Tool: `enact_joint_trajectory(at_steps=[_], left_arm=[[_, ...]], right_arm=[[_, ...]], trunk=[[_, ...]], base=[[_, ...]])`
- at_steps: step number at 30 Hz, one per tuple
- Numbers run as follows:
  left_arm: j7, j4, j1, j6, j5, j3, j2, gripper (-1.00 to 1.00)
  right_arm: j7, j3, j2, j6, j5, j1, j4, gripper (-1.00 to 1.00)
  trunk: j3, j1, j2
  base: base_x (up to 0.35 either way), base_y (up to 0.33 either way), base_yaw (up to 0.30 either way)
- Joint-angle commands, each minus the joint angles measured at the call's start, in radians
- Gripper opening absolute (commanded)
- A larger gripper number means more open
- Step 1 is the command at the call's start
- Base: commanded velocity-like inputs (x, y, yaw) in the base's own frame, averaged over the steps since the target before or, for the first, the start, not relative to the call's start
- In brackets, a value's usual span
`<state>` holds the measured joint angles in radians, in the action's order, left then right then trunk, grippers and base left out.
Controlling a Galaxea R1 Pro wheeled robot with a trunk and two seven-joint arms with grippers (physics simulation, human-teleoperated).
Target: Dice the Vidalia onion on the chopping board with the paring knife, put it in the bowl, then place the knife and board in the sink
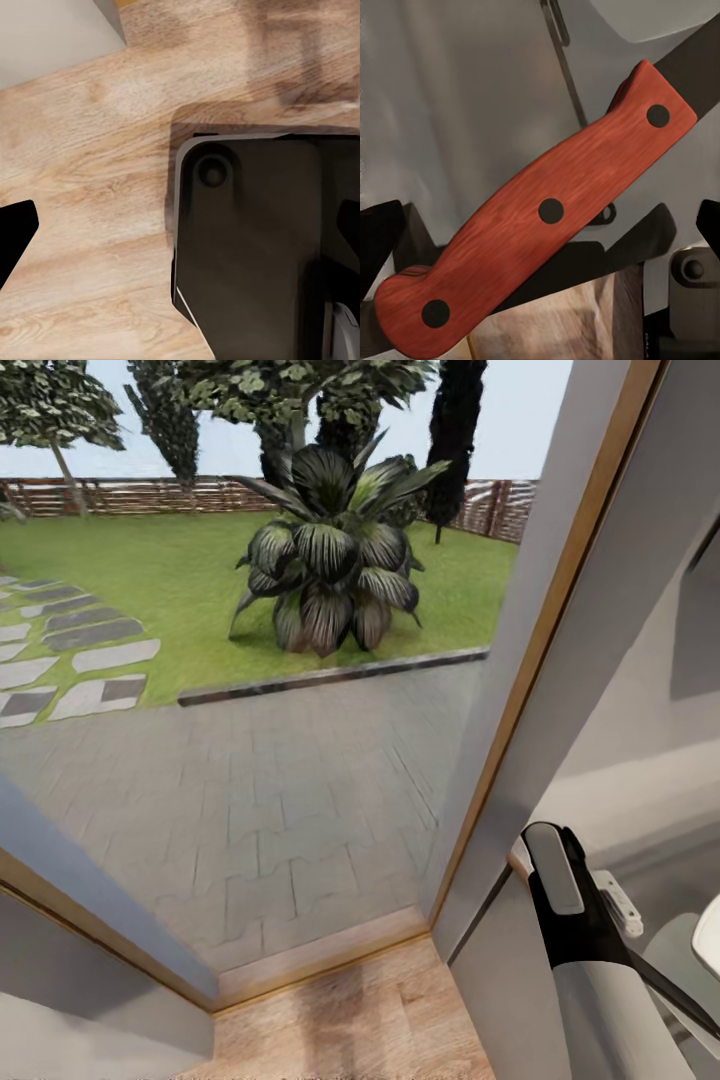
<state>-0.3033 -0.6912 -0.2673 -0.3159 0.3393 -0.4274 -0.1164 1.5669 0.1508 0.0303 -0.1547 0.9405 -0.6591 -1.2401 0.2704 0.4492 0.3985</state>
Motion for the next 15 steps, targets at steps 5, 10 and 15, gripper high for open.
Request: enact_joint_trajectory(at_steps=[5,10,15], left_arm=[[-0.008,-0.002,0.0,-0.003,0.009,-0.008,-0.002,1.0],[-0.008,-0.002,0.0,-0.003,0.009,-0.008,-0.002,1.0],[-0.008,-0.002,0.0,-0.003,0.009,-0.008,-0.002,1.0]], right_arm=[[0.004,0.003,0.0,-0.011,0.003,-0.001,0.019,1.0],[0.004,0.004,0.0,-0.011,0.004,-0.001,0.019,1.0],[0.004,0.005,0.001,-0.011,0.004,-0.001,0.019,-1.0]], trunk=[[0.01,0.001,0.001],[0.015,0.001,0.001],[0.015,0.001,0.001]], base=[[0.0,0.0,0.0],[0.0,0.0,0.0],[0.0,0.0,0.0]])
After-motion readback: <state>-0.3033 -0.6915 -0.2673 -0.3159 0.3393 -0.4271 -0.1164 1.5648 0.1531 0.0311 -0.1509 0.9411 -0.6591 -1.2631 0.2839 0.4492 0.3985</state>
